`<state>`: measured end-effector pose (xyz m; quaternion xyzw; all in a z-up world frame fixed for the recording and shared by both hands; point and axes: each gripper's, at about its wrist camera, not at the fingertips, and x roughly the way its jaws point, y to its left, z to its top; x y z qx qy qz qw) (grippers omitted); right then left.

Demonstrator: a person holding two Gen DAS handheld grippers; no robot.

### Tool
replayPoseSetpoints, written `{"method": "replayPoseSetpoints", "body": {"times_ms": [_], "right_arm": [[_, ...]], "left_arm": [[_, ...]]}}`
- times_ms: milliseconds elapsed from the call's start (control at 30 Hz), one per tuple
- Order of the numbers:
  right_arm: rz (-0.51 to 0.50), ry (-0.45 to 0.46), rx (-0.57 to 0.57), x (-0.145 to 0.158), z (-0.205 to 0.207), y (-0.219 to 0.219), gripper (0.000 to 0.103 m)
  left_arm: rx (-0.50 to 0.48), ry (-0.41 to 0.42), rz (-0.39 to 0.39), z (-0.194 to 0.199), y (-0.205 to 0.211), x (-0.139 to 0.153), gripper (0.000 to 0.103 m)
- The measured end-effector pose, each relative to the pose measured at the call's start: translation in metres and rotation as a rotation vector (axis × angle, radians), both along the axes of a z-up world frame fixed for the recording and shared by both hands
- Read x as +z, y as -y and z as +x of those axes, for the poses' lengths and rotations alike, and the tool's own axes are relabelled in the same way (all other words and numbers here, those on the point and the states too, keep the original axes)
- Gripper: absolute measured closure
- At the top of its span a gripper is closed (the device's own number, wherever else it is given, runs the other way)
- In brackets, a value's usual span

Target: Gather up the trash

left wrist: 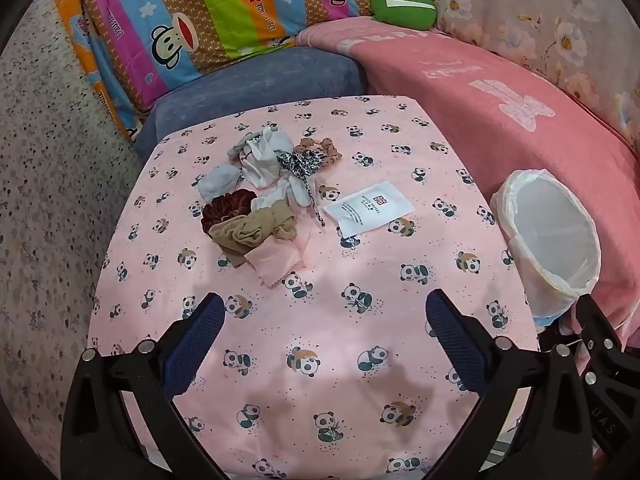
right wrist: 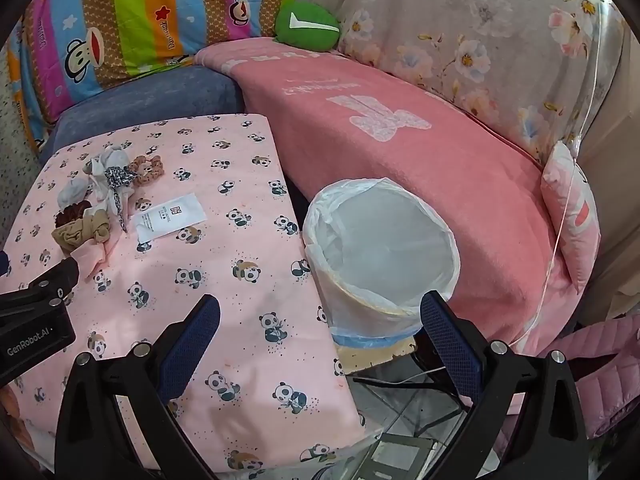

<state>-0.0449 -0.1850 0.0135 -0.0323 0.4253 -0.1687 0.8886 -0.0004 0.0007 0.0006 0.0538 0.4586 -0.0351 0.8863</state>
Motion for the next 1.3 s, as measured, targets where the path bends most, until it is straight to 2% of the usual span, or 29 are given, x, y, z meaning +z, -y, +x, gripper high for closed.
{"method": "replayPoseSetpoints", "body": {"times_ms": [1300], "right_arm": [[-0.014,-0.003,-0.004,-0.0008,0.0056,0.0022,0.005]], "left_arm": [[0.004,0.012,-0.009,0.0039,0.0001,0.0033,0.007]]}}
